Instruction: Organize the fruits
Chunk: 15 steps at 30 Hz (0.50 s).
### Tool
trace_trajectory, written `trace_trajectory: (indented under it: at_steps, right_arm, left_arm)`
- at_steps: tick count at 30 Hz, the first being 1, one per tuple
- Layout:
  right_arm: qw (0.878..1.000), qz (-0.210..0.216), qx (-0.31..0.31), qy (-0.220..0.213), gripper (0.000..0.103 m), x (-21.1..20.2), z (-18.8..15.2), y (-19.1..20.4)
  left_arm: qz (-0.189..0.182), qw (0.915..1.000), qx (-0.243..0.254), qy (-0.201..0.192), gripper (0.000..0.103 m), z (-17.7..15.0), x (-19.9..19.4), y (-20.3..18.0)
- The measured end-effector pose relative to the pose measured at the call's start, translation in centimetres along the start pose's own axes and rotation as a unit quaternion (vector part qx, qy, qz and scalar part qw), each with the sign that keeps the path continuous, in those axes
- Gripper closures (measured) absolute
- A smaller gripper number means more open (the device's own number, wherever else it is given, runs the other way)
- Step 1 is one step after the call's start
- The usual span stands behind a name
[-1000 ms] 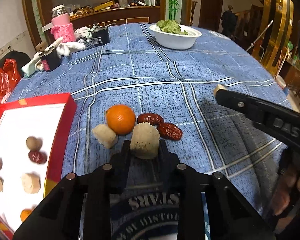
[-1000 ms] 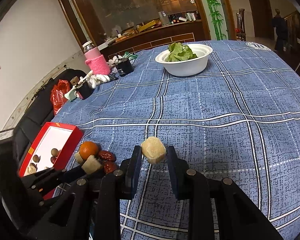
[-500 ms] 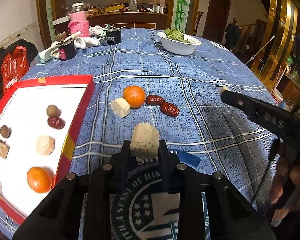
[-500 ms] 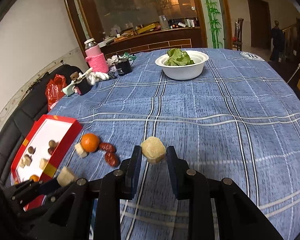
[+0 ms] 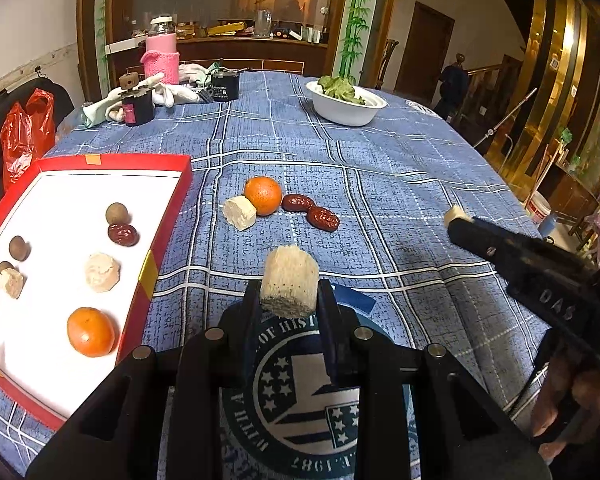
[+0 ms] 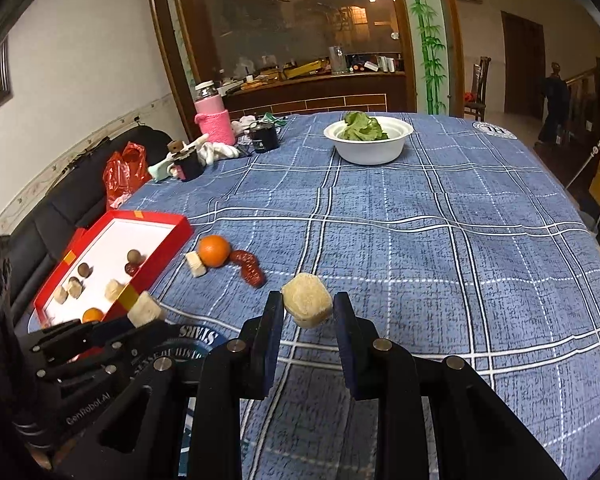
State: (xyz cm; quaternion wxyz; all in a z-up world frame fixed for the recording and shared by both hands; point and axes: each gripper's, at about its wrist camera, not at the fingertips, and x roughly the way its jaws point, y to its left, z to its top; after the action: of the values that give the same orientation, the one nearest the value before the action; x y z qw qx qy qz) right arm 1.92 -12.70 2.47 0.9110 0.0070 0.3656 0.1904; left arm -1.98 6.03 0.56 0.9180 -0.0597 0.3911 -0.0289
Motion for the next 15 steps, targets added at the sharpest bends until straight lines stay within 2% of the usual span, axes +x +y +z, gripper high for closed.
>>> trace_trajectory:
  at_steps: [7,15]
  right_arm:
    - [1.0,0.004,0.0,0.014,0.077,0.5,-1.1,0.7]
    - [1.0,0.009,-0.005,0.007,0.077,-0.5,-1.4,1.4]
  left_arm:
    - [0.006,0.9999,-0.007,-0.01,0.079,-0.2,-1.1,0.6]
    - [0.013,0.9993,-0.02,-0.028,0.079,0.1,-2.5,1.5]
